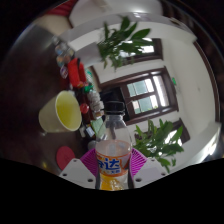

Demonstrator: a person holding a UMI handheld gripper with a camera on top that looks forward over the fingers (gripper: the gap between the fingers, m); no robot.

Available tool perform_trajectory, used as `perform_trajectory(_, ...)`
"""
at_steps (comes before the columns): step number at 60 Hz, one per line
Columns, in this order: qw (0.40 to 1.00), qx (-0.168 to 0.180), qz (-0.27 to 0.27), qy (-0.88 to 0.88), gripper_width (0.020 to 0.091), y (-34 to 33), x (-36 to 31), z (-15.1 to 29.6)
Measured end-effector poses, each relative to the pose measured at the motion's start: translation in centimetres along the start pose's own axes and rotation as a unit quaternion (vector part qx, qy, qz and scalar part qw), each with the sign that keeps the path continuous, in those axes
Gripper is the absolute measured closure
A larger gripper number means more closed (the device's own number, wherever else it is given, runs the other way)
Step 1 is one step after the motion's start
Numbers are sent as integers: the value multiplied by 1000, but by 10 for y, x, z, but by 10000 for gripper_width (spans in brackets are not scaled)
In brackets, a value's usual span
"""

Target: Pour water

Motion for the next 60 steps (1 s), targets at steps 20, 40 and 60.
perform_trajectory(20, 948, -19, -40, -314, 738, 37, 14, 7)
perform_trajectory(40, 903, -10, -63, -426, 735, 46, 3, 20)
perform_trajectory(60, 987, 23, -64, -145, 737, 23, 48, 17)
Point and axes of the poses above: the point between the fingertips, and its own axes, seen from behind it with the camera up: x to the right, z up, y forward, the way the camera looks, the point moved 3 cm from there along -y, backward, against the way the camera looks, and after that the axes turned 1 degree about z, right-handed, at the moved point
